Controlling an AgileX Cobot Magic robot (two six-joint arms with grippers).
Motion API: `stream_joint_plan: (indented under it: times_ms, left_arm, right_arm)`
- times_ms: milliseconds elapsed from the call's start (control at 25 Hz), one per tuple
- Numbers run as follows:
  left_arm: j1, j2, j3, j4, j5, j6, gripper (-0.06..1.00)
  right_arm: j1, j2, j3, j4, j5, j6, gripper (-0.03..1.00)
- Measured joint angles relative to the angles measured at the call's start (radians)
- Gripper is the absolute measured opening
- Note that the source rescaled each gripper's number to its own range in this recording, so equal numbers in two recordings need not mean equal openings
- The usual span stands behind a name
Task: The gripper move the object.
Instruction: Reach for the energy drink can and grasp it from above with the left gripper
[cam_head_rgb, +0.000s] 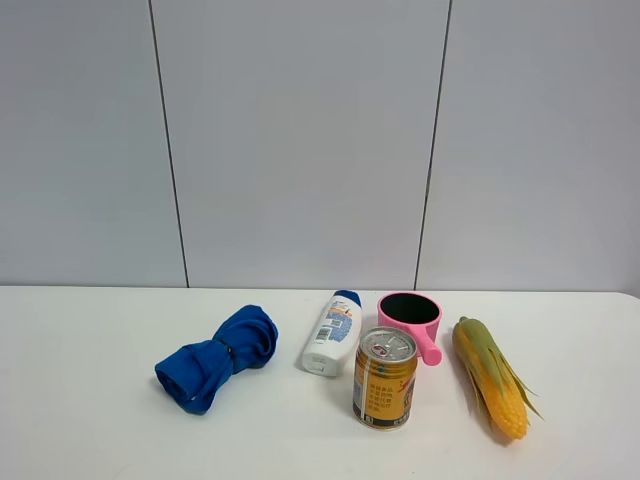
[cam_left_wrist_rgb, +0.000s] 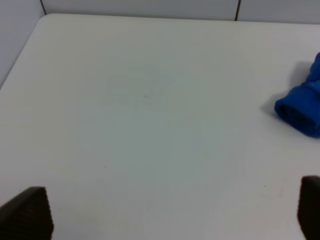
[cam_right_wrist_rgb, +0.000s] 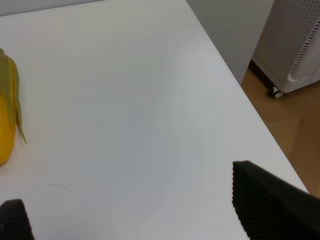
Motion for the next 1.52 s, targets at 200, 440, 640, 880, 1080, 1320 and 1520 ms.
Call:
stream_joint_plan:
  times_ms: [200, 440, 640, 880, 1080, 1320, 1520]
  left_arm:
    - [0.000, 0.000, 0.000, 0.000, 0.000, 0.000, 1.00]
    - [0.000, 0.000, 0.000, 0.000, 0.000, 0.000, 1.00]
    - [0.000, 0.000, 0.000, 0.000, 0.000, 0.000, 1.00]
    - [0.000, 0.000, 0.000, 0.000, 0.000, 0.003, 1.00]
    - [0.000, 0.000, 0.000, 0.000, 0.000, 0.009, 1.00]
    - [0.000, 0.086, -0.112, -0.072, 0.003, 0.012, 1.00]
    - [0.000, 0.323, -0.259, -0.125, 0.010, 0.022, 1.00]
  right_arm:
    - [0.000, 0.000, 0.000, 0.000, 0.000, 0.000, 1.00]
    - [0.000, 0.000, 0.000, 0.000, 0.000, 0.000, 1.00]
    - [0.000, 0.000, 0.000, 0.000, 0.000, 0.000, 1.00]
    - [0.000, 0.000, 0.000, 0.000, 0.000, 0.000, 1.00]
    - [0.000, 0.000, 0.000, 0.000, 0.000, 0.000, 1.00]
    - [0.000, 0.000, 0.000, 0.000, 0.000, 0.000, 1.00]
    - [0.000, 0.000, 0.000, 0.000, 0.000, 0.000, 1.00]
